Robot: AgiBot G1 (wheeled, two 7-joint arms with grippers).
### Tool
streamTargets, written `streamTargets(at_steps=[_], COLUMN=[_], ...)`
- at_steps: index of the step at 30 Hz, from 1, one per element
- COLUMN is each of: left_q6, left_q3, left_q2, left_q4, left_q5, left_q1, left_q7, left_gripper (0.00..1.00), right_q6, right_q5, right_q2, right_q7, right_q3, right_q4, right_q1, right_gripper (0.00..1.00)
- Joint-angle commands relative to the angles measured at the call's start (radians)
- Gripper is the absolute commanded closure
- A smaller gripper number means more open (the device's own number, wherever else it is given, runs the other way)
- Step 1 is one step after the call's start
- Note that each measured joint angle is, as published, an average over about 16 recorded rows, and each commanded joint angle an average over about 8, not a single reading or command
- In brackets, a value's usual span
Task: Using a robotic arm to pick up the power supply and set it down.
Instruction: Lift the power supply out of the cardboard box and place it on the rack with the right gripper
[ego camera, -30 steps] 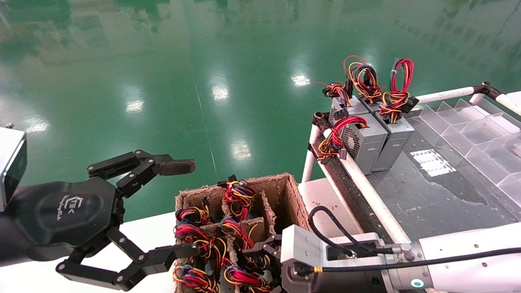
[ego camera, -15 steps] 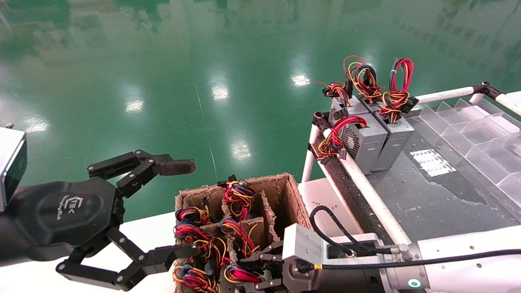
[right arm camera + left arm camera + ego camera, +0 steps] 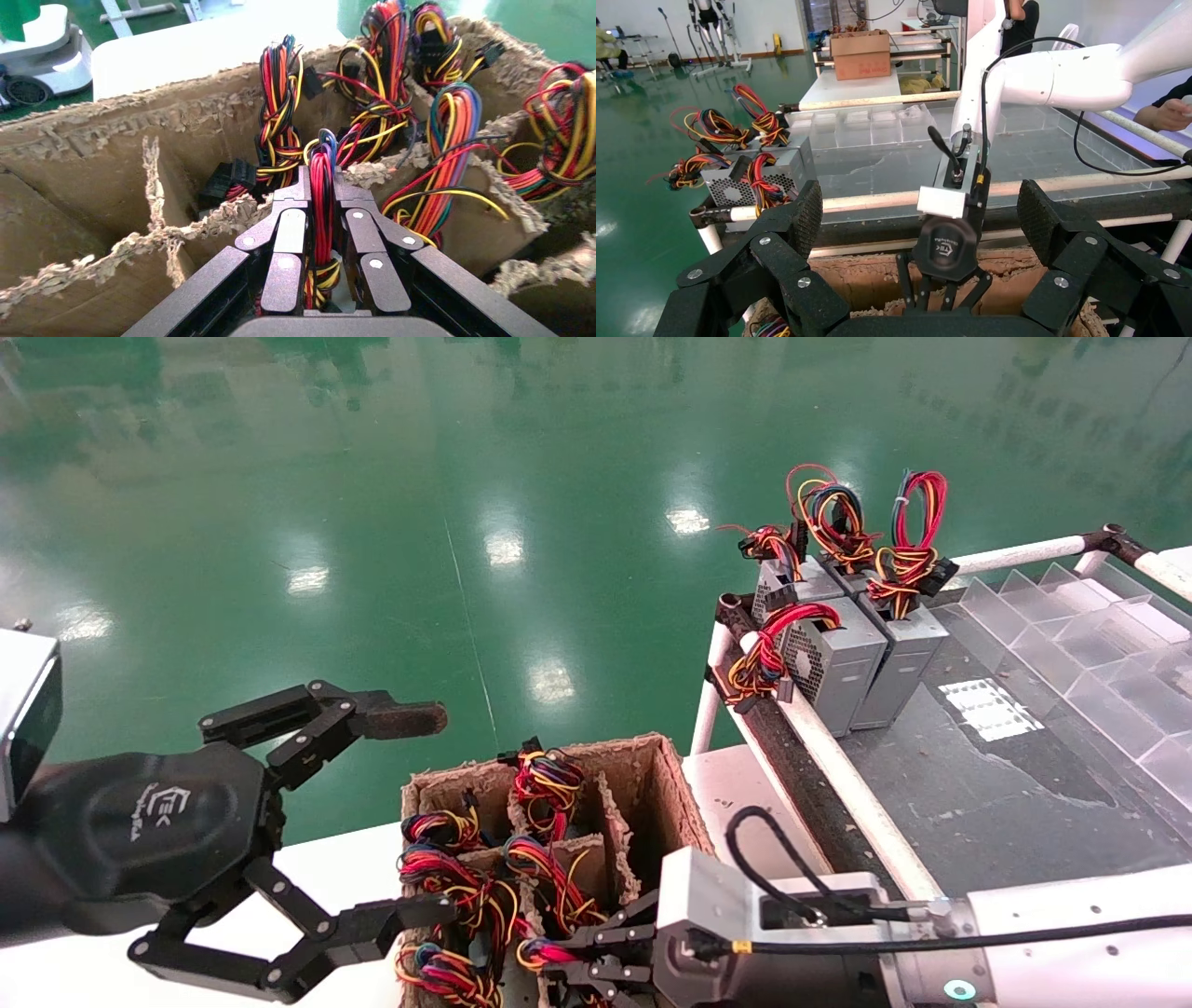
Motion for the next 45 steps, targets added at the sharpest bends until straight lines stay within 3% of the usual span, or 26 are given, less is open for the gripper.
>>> streamTargets(at_steps=[1, 11, 24, 34, 45], left_q6=[0.0, 0.0, 0.0, 0.0, 0.0], left_q3=[0.0, 0.0, 0.0, 0.0, 0.0], left_q2=[0.0, 0.0, 0.0, 0.0, 0.0], left_q4=[0.0, 0.0, 0.0, 0.0, 0.0], left_q5=[0.0, 0.0, 0.0, 0.0, 0.0], left_q1=[0.0, 0.0, 0.0, 0.0, 0.0], left_q7=[0.0, 0.0, 0.0, 0.0, 0.0], left_gripper=[0.0, 0.0, 0.0, 0.0, 0.0], right_q6=[-0.002, 0.029, 0.031, 0.036, 0.033], right_q5=[0.009, 0.234, 0.429, 0.396, 0.297], right_q2=[0.008, 0.137, 0.275, 0.363, 0.43], right_q7=[-0.005, -0.018, -0.051, -0.128, -0.219], right_q3=[0.007, 0.179, 0.37, 0.421, 0.409], right_q4=[0.002, 0.113, 0.035, -0.124, -0.324], right_q1=[-0.002, -0.042, 0.006, 0.053, 0.095], right_gripper=[1.0, 1.0, 1.0, 1.0, 1.0])
